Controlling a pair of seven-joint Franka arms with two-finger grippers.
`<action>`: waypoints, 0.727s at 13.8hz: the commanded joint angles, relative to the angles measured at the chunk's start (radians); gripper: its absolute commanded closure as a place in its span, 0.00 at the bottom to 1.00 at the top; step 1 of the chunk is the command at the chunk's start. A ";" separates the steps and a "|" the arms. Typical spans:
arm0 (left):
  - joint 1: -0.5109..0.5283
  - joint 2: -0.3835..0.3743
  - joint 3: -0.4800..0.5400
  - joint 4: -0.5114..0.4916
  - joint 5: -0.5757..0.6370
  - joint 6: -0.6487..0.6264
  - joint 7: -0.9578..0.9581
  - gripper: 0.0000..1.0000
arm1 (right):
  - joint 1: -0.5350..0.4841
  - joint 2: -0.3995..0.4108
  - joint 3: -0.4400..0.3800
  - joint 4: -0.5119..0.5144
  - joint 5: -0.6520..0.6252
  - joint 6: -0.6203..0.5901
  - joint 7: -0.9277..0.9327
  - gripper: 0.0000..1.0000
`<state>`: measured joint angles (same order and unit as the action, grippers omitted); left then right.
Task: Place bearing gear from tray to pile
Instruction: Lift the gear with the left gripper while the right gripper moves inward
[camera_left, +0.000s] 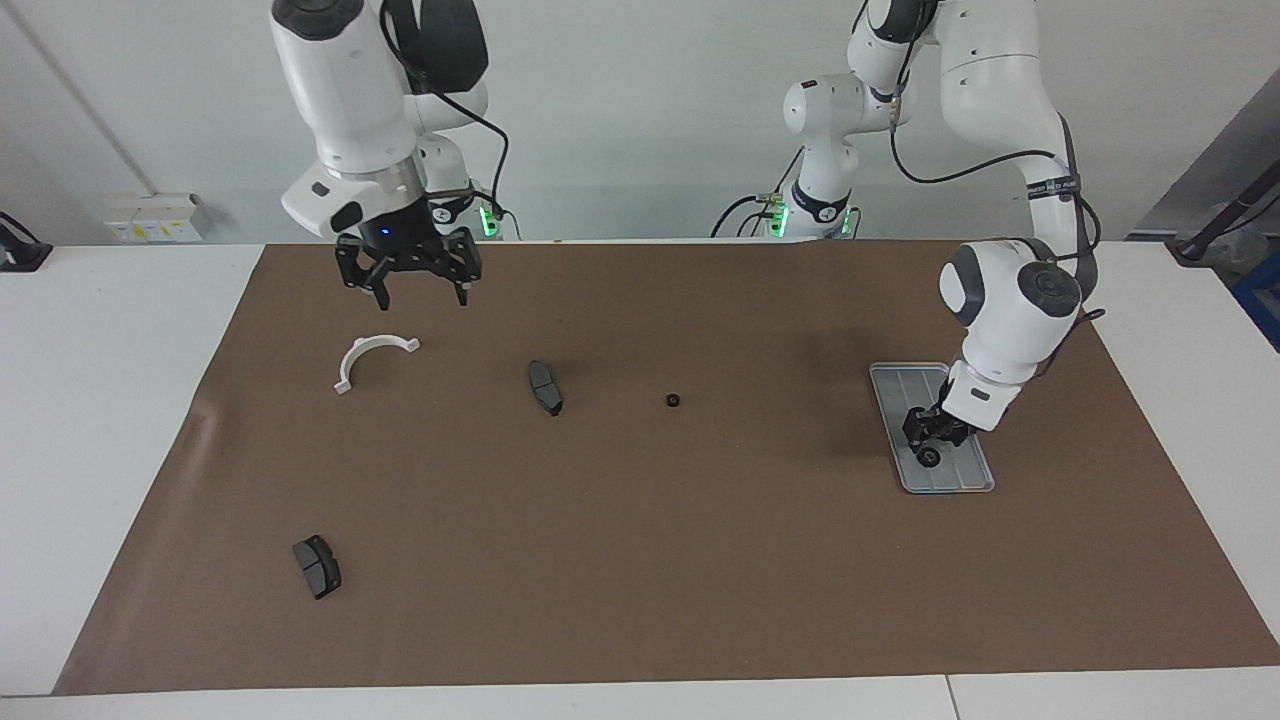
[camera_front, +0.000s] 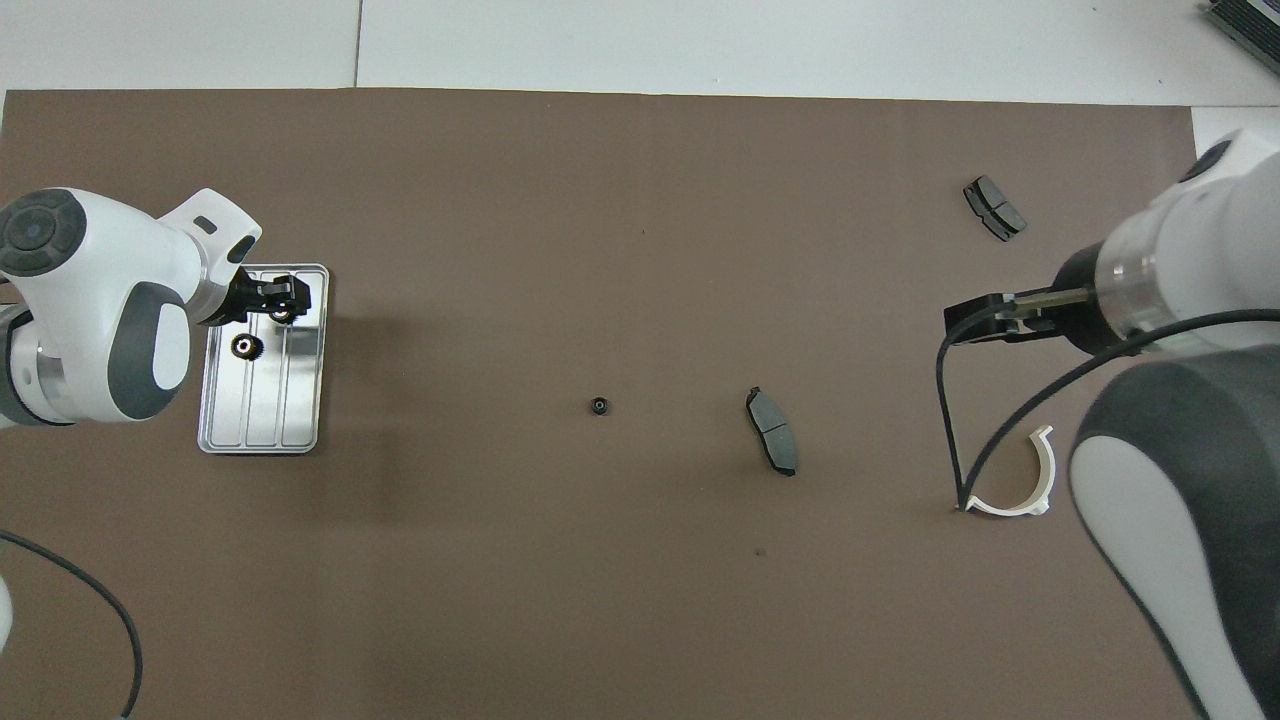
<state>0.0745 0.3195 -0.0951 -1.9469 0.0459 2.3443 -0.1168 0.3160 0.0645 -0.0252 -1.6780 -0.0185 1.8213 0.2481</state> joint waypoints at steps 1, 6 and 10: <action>0.010 0.009 -0.009 -0.017 0.005 0.049 0.008 0.35 | 0.060 0.058 -0.004 0.017 0.044 0.073 0.075 0.00; 0.010 0.035 -0.009 -0.017 0.005 0.096 0.003 0.40 | 0.228 0.237 -0.004 0.070 0.026 0.219 0.269 0.00; 0.011 0.046 -0.009 -0.017 0.005 0.115 0.003 0.43 | 0.303 0.352 -0.004 0.087 0.022 0.279 0.348 0.00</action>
<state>0.0745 0.3650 -0.0977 -1.9504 0.0459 2.4304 -0.1169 0.5947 0.3504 -0.0234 -1.6371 0.0003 2.0843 0.5603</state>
